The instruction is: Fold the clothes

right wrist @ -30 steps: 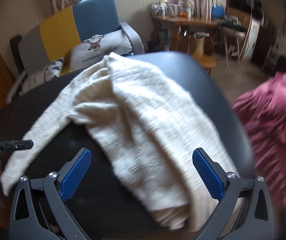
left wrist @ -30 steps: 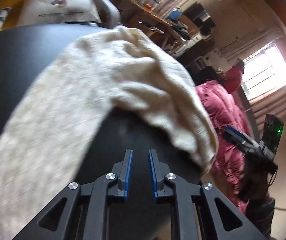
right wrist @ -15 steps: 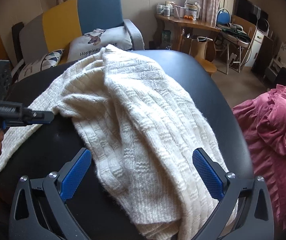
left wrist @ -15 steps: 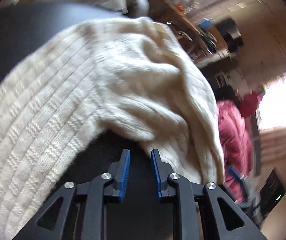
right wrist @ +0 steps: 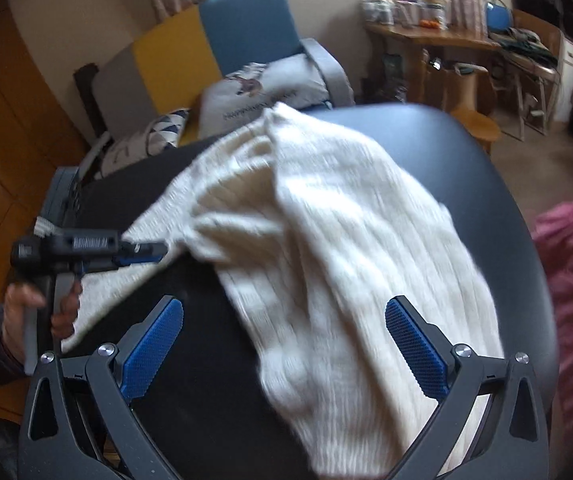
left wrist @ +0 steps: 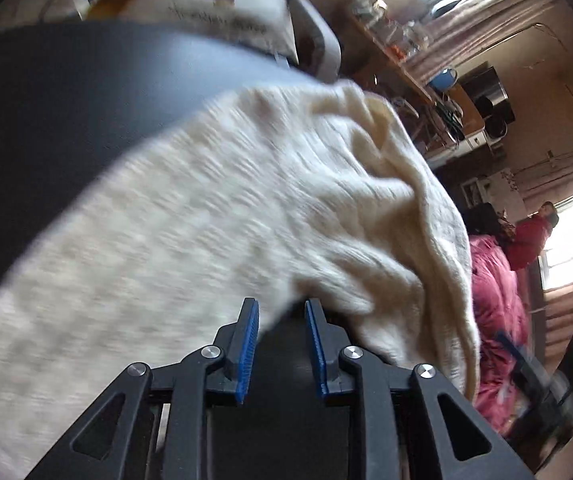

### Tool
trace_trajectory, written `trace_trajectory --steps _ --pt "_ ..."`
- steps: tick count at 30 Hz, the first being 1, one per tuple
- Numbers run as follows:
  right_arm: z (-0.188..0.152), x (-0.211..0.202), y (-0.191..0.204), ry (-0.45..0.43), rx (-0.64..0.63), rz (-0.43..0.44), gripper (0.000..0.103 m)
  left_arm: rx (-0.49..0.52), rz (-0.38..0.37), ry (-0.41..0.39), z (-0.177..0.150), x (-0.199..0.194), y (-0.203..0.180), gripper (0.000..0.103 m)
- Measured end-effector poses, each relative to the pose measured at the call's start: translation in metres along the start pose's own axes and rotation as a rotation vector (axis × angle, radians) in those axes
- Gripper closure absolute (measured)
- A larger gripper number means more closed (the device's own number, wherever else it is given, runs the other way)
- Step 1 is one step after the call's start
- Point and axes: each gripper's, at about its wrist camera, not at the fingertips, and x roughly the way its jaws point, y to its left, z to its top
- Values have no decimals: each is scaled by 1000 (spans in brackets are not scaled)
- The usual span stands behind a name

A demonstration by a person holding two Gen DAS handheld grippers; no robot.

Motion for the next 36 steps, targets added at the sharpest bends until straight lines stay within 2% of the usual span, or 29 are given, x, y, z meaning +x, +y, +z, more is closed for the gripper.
trace_trajectory --steps 3,6,8,9,11,14,18,21,24,26,29,32,36 --pt "29 18 6 25 -33 -17 0 57 97 -71 3 -22 18 80" --pt "48 64 2 153 -82 -187 0 82 161 -73 -1 -26 45 80" --pt "49 97 -7 260 -77 -281 0 101 179 -59 -7 -25 55 80" --pt "45 112 -12 302 -77 -327 0 122 191 -79 -12 -31 58 80" --pt "34 131 -16 344 -89 -364 0 164 215 -118 -21 -43 65 80" --pt "24 136 -10 326 -129 -398 0 190 250 -169 -22 -63 82 80" --pt "23 132 -7 300 -129 -391 0 259 264 -171 -12 -66 96 79" --pt "23 131 -7 289 -125 -392 0 308 237 -146 -7 -70 104 79" --pt "21 132 -6 286 -130 -408 0 341 172 -116 -9 -75 103 79" --pt "20 132 -4 281 -130 -414 0 398 134 -88 -12 -71 94 76" --pt "21 132 -3 274 -129 -410 0 444 165 -52 -15 -56 86 76" --pt "21 133 -3 264 -137 -406 0 431 185 0 -14 -40 90 76" --pt "5 133 -5 245 -137 -404 0 476 235 -15 -17 -36 82 76"
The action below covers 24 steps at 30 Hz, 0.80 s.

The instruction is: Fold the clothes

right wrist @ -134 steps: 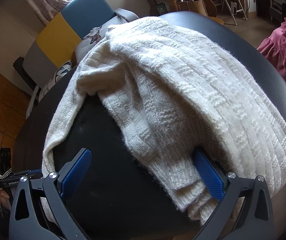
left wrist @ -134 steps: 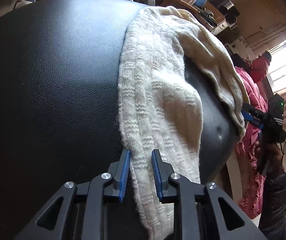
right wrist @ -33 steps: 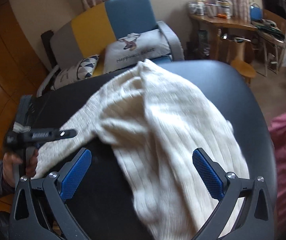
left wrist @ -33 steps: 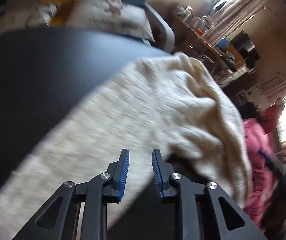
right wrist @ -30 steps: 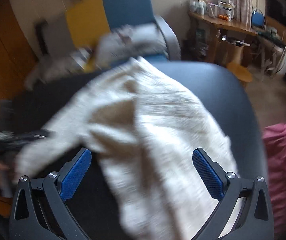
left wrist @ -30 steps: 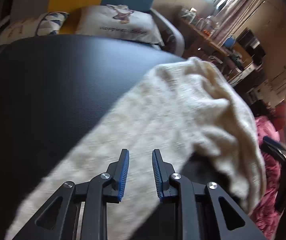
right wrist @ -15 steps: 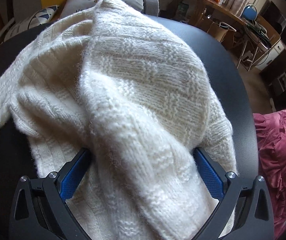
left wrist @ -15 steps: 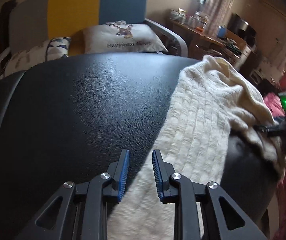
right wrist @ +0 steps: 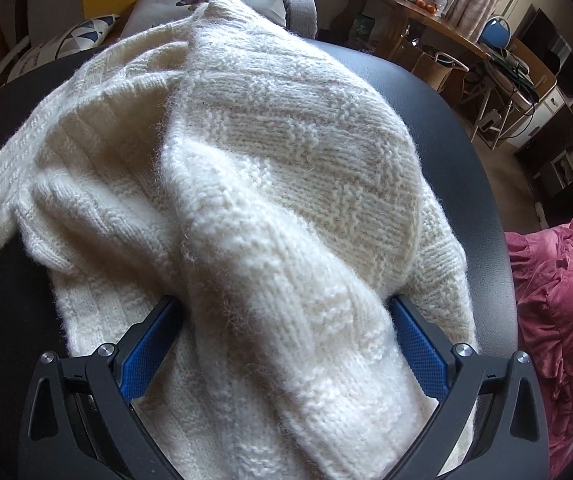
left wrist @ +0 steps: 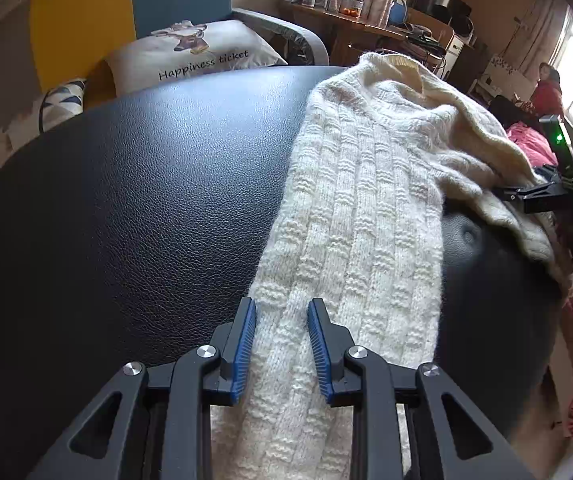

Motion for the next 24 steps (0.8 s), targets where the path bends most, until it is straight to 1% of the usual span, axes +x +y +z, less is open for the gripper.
trace_trajectory --steps 3,6,12,16,17,20,22,24 --pt "-1 1 1 -8 4 -4 0 19 21 -20 -3 0 -3 86" --pt "-1 0 3 -17 5 -7 0 9 30 -35 -7 -1 -3 93" --pt "2 2 4 -18 8 -12 0 -35 63 -50 -16 -9 9 95" --pt "6 1 5 -5 11 -6 0 -26 99 -52 -16 -9 12 95" --pt "7 0 5 6 15 2 0 -22 105 -48 -15 -9 11 95" --pt "11 -6 5 36 28 27 0 14 155 -40 -12 -9 8 95" --pt "14 -20 2 9 65 77 0 19 169 -38 -13 -11 12 95" --pt "15 -47 -3 -54 94 159 0 24 173 -41 -14 -15 18 95"
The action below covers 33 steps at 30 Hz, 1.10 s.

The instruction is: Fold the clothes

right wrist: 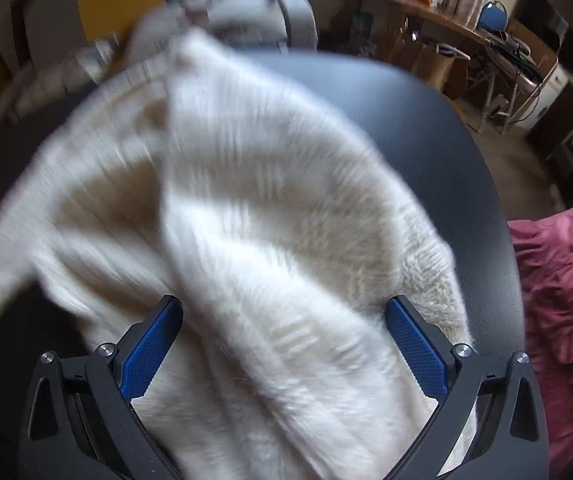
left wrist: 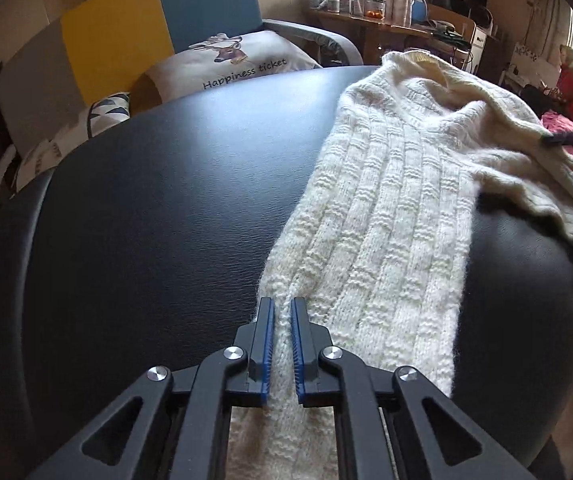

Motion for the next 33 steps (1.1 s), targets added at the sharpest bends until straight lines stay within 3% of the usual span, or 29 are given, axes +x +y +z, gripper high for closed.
trace_trajectory --steps 4,7,9,13,15,16,18,24,27,28,29,33 --pt "-1 -39 19 -54 -57 114 0 9 -18 -7 -7 -5 10 95" --pt "5 -31 32 -39 -160 0 0 -7 -21 -14 -11 -8 12 94" --pt "8 -16 28 -4 -190 -32 0 -16 -16 -21 -12 -9 11 93" --pt "6 22 23 34 -239 -214 0 17 10 -29 -16 -13 5 92" --pt "6 31 18 31 -233 -274 12 9 2 -29 -15 -13 7 92" --pt "6 35 15 28 -227 -301 22 2 -4 -28 -15 -13 9 91" --pt "8 29 4 -1 -163 -269 36 -13 -12 -28 -15 -13 11 91" --pt "9 22 0 -5 -173 -212 40 -24 -14 -34 -17 -13 12 91" --pt "12 15 6 -16 -188 -163 56 -38 -16 -36 -17 -13 13 91" --pt "13 14 7 -16 -196 -160 69 -34 -14 -36 -17 -13 12 91" --pt "15 13 9 -14 -204 -161 74 -31 -11 -36 -17 -13 11 91" --pt "22 2 13 -24 -218 -138 78 -25 -10 -38 -18 -12 10 91"
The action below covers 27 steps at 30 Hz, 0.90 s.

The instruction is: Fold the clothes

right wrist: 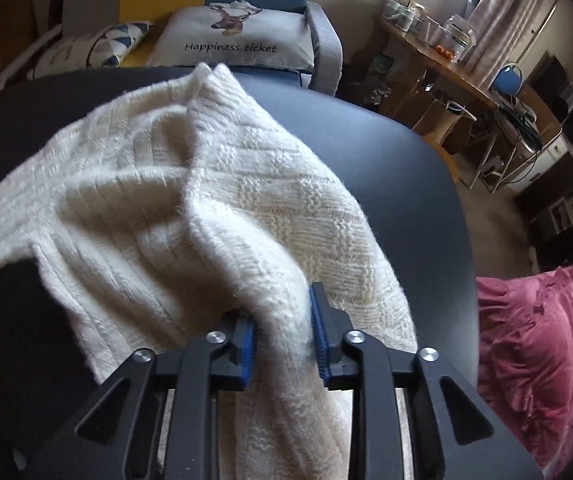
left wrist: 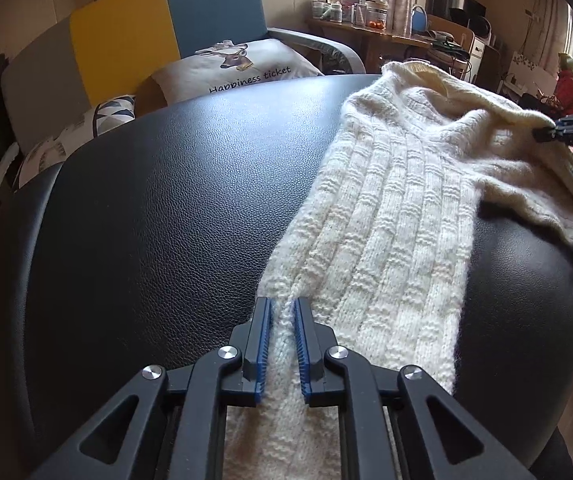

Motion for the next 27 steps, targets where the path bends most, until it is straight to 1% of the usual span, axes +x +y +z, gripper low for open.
trace_trajectory --steps 3,6,8,10,12,14,16,17,19,20,21,24,25,26,27 --pt "7 -10 -8 -18 23 23 78 7 -2 -1 0 1 0 91" --pt "14 -10 -28 -15 45 -15 78 17 0 -3 -1 0 -1 91" --pt "18 -5 -44 2 72 -94 78 18 1 -4 -1 0 -1 91" --pt "22 6 -58 24 98 -129 78 15 2 -4 0 1 0 91" --pt "26 22 -65 59 92 -187 78 20 10 -6 -1 1 -1 91" --pt "27 42 -71 99 109 -238 82 48 30 -8 -2 1 -5 91" --pt "27 66 -79 143 141 -295 82 70 43 -4 -1 0 -7 90" --pt "25 75 -87 157 184 -300 82 78 46 0 -1 0 -8 90" --pt "23 82 -96 142 247 -274 82 74 42 10 1 1 -5 87" --pt "22 81 -99 135 266 -288 82 68 36 16 2 1 -4 87" --pt "21 75 -100 112 281 -280 82 58 32 22 3 0 -2 87" --pt "14 35 -96 27 287 -160 82 43 23 21 4 -2 -2 87" --pt "12 21 -94 -1 288 -118 76 34 15 22 4 -3 -2 87" --pt "9 7 -93 -29 288 -76 64 2 -21 25 3 -6 -1 87" --pt "7 -7 -91 -57 288 -34 57 -39 -75 23 2 -12 1 87"
